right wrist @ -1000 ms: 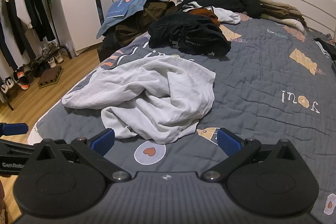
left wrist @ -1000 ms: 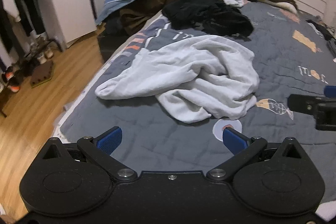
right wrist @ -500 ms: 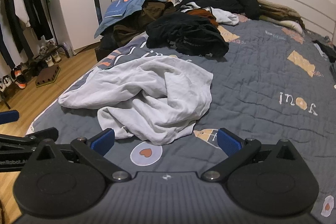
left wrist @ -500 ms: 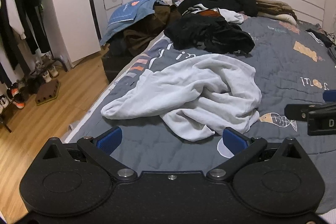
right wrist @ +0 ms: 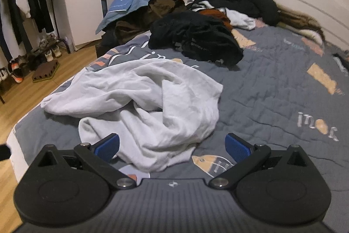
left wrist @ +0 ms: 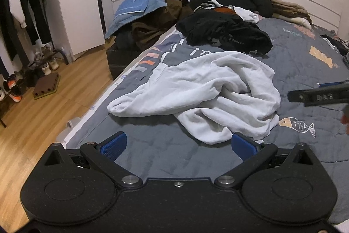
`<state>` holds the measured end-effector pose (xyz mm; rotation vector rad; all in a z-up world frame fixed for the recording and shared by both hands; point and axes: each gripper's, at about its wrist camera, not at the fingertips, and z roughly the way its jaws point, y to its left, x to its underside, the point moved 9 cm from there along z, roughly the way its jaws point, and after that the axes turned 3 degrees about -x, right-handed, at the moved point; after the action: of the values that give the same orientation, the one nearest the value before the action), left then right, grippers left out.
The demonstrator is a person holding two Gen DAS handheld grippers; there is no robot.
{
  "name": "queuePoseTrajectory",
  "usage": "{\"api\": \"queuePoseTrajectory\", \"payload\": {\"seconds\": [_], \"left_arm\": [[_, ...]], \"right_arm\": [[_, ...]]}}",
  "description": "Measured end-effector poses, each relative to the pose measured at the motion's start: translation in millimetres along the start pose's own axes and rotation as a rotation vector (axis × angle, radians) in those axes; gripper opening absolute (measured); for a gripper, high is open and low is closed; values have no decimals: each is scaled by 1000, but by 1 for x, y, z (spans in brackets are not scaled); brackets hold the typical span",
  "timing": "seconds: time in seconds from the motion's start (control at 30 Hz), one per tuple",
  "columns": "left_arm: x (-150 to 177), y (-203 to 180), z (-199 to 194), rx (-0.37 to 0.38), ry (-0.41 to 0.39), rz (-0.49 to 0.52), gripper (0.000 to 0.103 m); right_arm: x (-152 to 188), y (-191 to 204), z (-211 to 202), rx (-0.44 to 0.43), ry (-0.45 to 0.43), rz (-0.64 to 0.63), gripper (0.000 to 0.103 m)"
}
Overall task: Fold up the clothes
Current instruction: 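Grasp the sweatshirt fabric with the right gripper and lift it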
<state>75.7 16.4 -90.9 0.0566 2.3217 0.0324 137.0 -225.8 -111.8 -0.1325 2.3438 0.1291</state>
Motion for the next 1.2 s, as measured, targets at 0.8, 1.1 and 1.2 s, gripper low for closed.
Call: {"api": "queuePoseTrajectory", "payload": {"seconds": [0.8,1.1,1.2], "left_arm": [[18,16,42,17,67,-50,103],[14,17,26,19,48,-59,103],[7,12,16,29,25,-55,103]], "right_arm": [[4,-28,159,-42,148,59,37],[-12,-48,114,-99,30,216,4],[-26,-55,83,-113,-25,231,4]]}}
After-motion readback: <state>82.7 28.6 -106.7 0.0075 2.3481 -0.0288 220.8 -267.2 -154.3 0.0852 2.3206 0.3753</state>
